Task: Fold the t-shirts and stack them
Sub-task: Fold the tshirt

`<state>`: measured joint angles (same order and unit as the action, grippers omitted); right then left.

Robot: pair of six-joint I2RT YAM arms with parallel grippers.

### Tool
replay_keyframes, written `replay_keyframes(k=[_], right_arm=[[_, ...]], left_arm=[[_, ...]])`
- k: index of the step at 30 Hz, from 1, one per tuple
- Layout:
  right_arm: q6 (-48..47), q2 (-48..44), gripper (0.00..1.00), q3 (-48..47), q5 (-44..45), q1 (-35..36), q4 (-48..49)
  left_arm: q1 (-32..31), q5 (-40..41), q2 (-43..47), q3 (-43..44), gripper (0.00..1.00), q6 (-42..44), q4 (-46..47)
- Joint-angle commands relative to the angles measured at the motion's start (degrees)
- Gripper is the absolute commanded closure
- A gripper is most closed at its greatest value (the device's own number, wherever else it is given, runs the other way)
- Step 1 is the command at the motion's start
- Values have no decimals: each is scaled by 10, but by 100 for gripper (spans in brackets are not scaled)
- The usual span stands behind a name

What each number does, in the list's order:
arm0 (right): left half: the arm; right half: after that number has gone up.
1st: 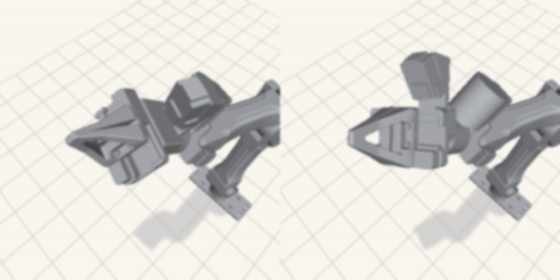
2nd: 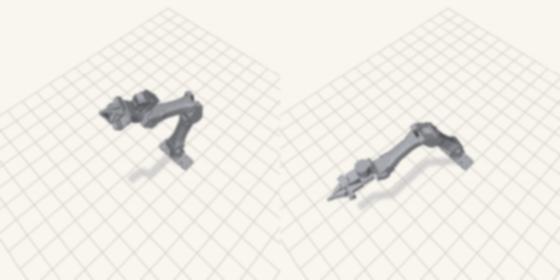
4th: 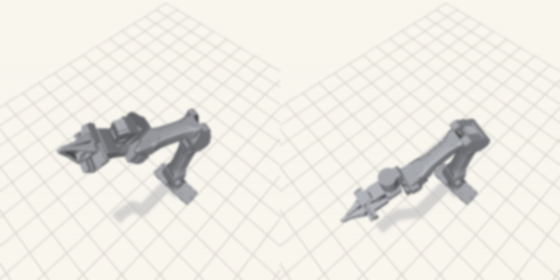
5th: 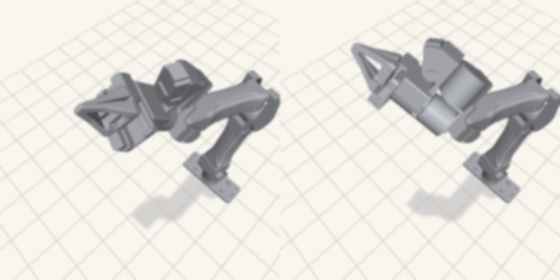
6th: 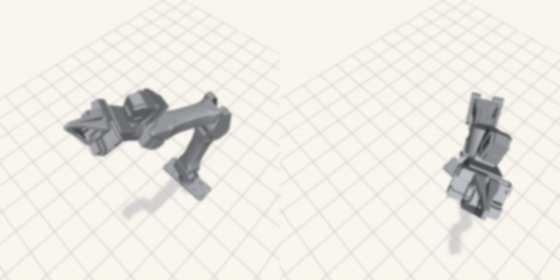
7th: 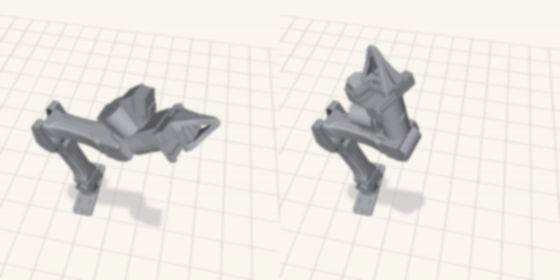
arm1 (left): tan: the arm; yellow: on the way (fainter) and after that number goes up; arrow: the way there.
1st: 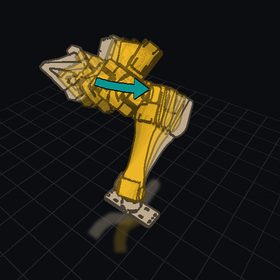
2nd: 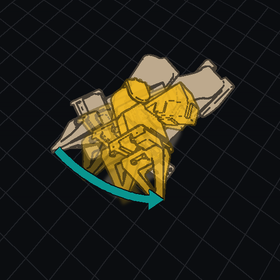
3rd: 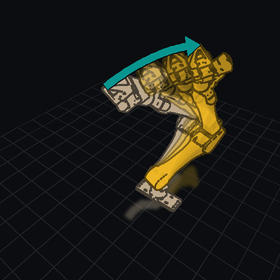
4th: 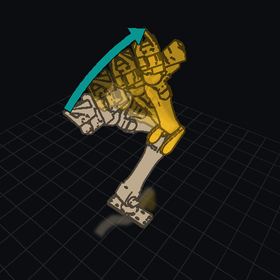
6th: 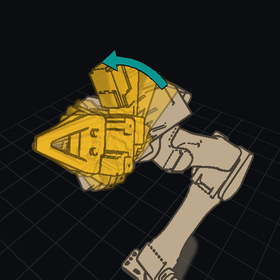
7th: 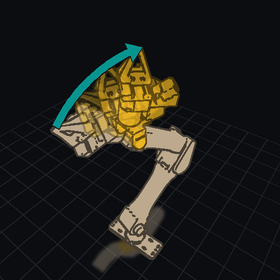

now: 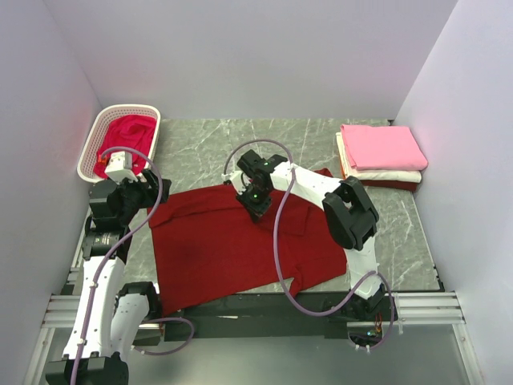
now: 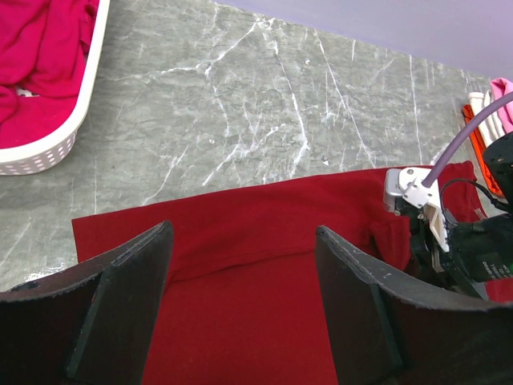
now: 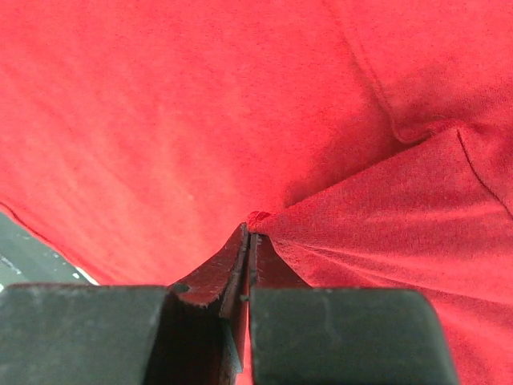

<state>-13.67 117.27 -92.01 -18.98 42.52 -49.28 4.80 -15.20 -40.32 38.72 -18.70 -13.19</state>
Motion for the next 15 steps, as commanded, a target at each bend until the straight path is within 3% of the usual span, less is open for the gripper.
replay_keyframes(k=[1, 4, 8, 10, 15], right_arm=[[-11, 3, 97, -27, -28, 7, -19], [-26, 4, 88, -26, -36, 9, -31], [-54, -41, 63, -1, -27, -9, -40], [-56, -82, 59, 16, -36, -36, -36], [-51, -119, 58, 22, -54, -177, -20]], left_arm=[[-1, -9, 8, 9, 23, 9, 22], [-1, -11, 9, 10, 23, 9, 22], [-1, -10, 9, 10, 23, 9, 21], [-1, -11, 9, 9, 23, 9, 22], [0, -20, 8, 10, 23, 8, 24]])
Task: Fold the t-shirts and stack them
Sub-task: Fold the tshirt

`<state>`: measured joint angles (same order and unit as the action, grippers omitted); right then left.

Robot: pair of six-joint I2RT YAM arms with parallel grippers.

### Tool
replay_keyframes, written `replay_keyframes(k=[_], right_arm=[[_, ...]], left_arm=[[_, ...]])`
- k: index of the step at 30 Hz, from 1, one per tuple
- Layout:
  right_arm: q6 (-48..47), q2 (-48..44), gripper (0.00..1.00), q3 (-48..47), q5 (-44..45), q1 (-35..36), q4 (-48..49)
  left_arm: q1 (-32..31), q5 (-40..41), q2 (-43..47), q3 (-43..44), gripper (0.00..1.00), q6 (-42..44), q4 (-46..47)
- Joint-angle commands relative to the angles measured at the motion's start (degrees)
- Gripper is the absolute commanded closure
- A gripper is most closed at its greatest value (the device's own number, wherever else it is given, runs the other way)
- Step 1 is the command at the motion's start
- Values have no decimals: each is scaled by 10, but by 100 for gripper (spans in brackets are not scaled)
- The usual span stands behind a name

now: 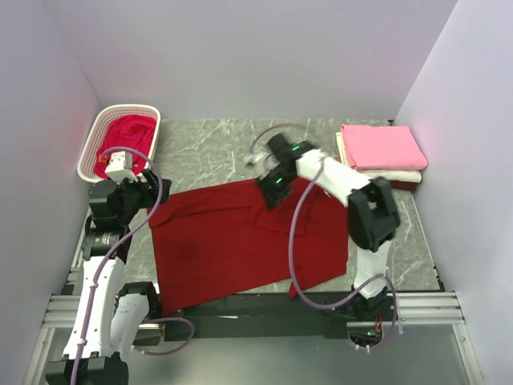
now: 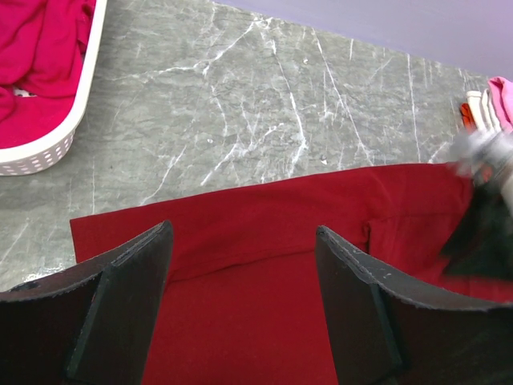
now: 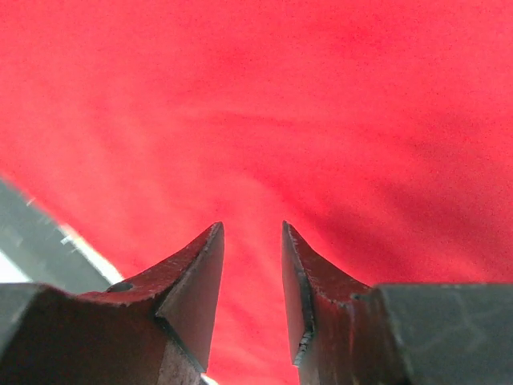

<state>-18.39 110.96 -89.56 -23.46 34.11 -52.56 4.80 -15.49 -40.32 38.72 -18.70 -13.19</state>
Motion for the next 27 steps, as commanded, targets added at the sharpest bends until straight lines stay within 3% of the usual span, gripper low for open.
replay_keyframes(k=[1, 6, 10, 23, 27], right_arm=[[0, -55, 58, -3, -9, -115, 21], [45, -12, 58, -27, 23, -256, 69], [65, 40, 58, -49, 62, -299, 90], [83, 138, 57, -126, 49, -312, 75], [88, 147, 64, -131, 45, -312, 76]], left_arm=[[-1, -17, 9, 9, 23, 8, 24], [-1, -15, 10, 9, 23, 7, 24], [0, -17, 6, 10, 23, 8, 23], [-1, -13, 2, 10, 23, 8, 24], [-1, -14, 1, 10, 23, 9, 24]])
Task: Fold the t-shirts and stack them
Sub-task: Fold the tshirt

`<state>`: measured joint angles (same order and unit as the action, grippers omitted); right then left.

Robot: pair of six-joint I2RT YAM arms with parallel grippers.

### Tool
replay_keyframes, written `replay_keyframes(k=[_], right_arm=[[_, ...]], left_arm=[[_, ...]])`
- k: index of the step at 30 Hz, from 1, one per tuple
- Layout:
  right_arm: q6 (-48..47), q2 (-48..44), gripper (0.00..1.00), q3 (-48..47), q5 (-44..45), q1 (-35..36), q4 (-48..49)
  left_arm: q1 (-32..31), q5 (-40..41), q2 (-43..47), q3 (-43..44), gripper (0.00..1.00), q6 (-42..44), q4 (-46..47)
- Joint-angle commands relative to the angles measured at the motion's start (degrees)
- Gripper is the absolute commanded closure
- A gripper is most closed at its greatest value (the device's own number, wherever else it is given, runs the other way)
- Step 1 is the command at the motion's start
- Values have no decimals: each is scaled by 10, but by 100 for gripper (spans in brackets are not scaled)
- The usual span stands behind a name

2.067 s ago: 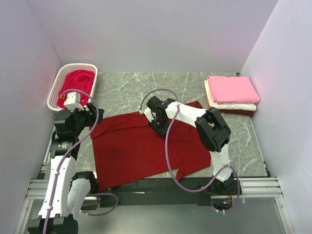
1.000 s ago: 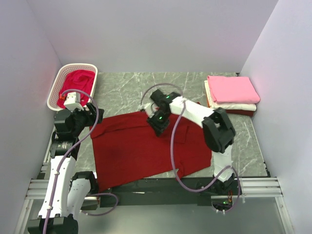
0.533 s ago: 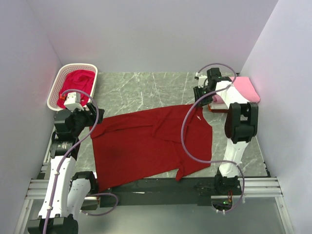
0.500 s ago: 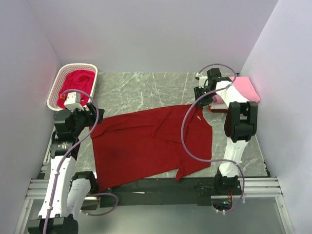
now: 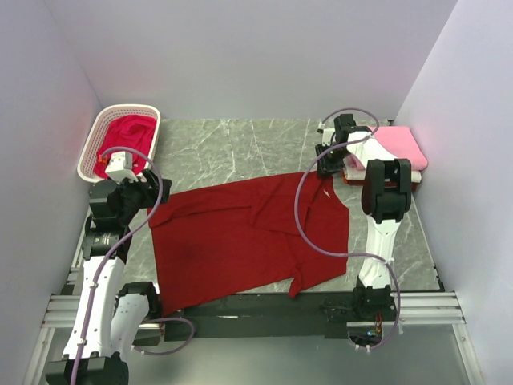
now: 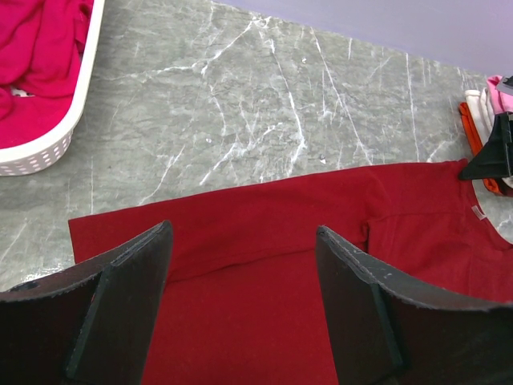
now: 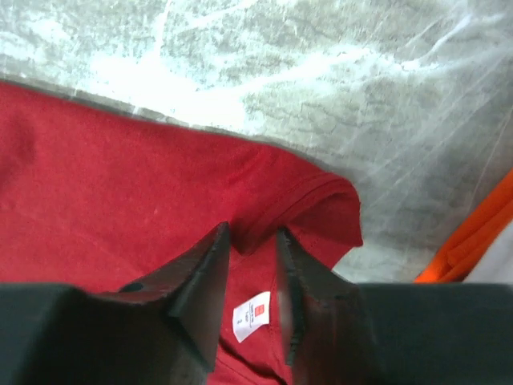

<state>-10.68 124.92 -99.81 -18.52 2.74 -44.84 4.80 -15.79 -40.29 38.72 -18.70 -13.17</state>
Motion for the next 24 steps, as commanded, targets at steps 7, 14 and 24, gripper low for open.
replay_keyframes(k=[7, 14, 24], right_arm=[[7, 14, 96, -55, 44, 2, 3], [0, 10, 97, -73, 90, 2, 37], [-15, 58, 96, -131, 121, 6, 34]], left_arm=[[-1, -10, 0, 10, 23, 8, 24], [-1, -10, 0, 9, 23, 8, 24], [-1, -9, -4, 10, 23, 9, 24]])
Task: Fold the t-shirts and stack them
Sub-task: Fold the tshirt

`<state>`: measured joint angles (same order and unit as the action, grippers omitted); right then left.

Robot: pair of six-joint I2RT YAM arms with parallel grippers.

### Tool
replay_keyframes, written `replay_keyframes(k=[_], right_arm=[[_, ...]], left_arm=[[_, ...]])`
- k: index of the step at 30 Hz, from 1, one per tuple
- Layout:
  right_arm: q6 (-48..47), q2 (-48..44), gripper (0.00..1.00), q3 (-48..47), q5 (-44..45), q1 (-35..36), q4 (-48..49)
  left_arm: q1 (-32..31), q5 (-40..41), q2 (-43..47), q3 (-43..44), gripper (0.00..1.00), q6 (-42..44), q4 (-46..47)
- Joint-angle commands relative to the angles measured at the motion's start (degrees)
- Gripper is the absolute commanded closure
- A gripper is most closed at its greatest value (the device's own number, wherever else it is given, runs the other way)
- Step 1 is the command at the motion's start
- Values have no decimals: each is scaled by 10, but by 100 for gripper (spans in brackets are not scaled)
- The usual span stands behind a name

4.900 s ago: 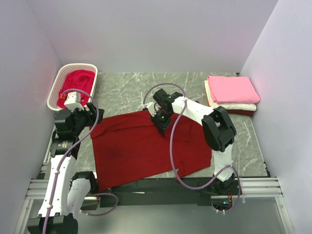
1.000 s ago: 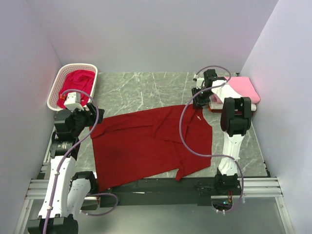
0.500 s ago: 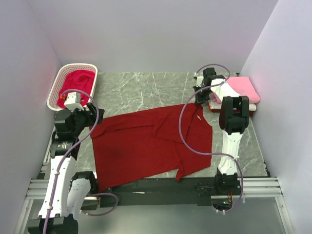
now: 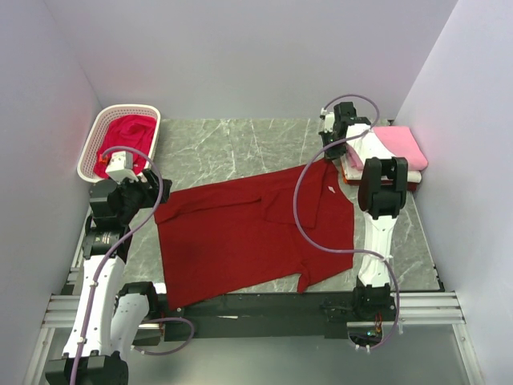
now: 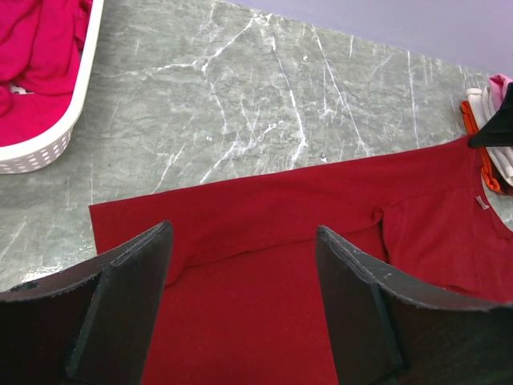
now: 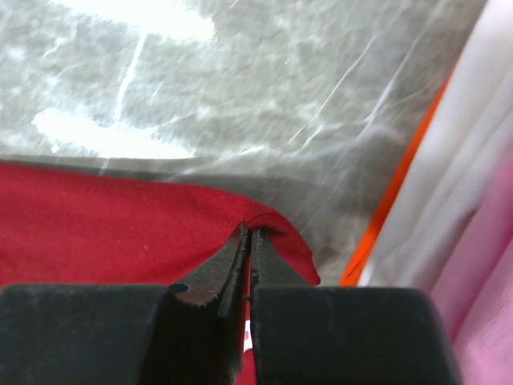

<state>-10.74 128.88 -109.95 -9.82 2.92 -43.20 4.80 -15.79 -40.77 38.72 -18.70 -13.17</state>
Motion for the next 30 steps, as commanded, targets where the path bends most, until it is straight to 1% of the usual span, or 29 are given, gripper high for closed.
replay_keyframes(k=[1, 7, 11, 13, 14, 15, 16, 18, 19, 21, 22, 23, 24, 25, 26, 27, 28, 29, 30], right_arm=[[-16, 21, 96, -34, 38, 2, 19], [-18, 53, 94, -85, 62, 9, 13], [-16, 85, 93, -147, 86, 19, 21], [-10, 96, 91, -177, 94, 25, 27], [-9, 102, 87, -187, 97, 26, 33], [-7, 111, 74, -197, 97, 30, 36], [-9, 115, 66, -204, 112, 32, 40], [-14, 117, 55, -223, 130, 38, 51], [-18, 114, 51, -228, 134, 39, 58], [-22, 89, 49, -225, 137, 42, 65], [-26, 78, 46, -215, 135, 42, 72], [-29, 49, 46, -209, 131, 41, 72], [-31, 32, 45, -201, 104, 41, 70], [-37, 13, 44, -178, 83, 42, 66], [-41, -32, 42, -160, 53, 40, 56], [-55, -57, 41, -141, -18, 40, 50], [-68, -85, 41, -92, -68, 39, 42], [-101, -145, 41, -58, -152, 38, 32], [-101, -179, 41, -23, -153, 37, 29]], left_arm=[[-1, -10, 0, 9, 23, 8, 24], [-1, -12, -4, 9, 23, 9, 24], [-1, -14, -11, 10, 23, 9, 24], [-1, -17, -15, 9, 23, 10, 24], [-1, -27, -18, 7, 23, 9, 31], [-1, -34, -25, 7, 22, 8, 33], [-1, -43, -33, 7, 22, 7, 37], [-1, -77, -62, 13, 22, -4, 42], [0, -95, -74, 25, 21, -11, 46], [-17, -119, -116, 46, 18, -23, 60], [-29, -115, -133, 82, 17, -25, 61], [-43, -111, -177, 104, 16, -22, 61], [-78, -108, -205, 128, 15, -18, 56], [-92, -113, -238, 177, 15, -6, 53], [-106, -119, -309, 205, 15, 0, 50], [-132, -126, -345, 233, 16, 6, 46], [-147, -139, -381, 287, 16, 28, 39], [-176, -142, -453, 316, 16, 41, 34], [-190, -140, -490, 347, 16, 55, 22]])
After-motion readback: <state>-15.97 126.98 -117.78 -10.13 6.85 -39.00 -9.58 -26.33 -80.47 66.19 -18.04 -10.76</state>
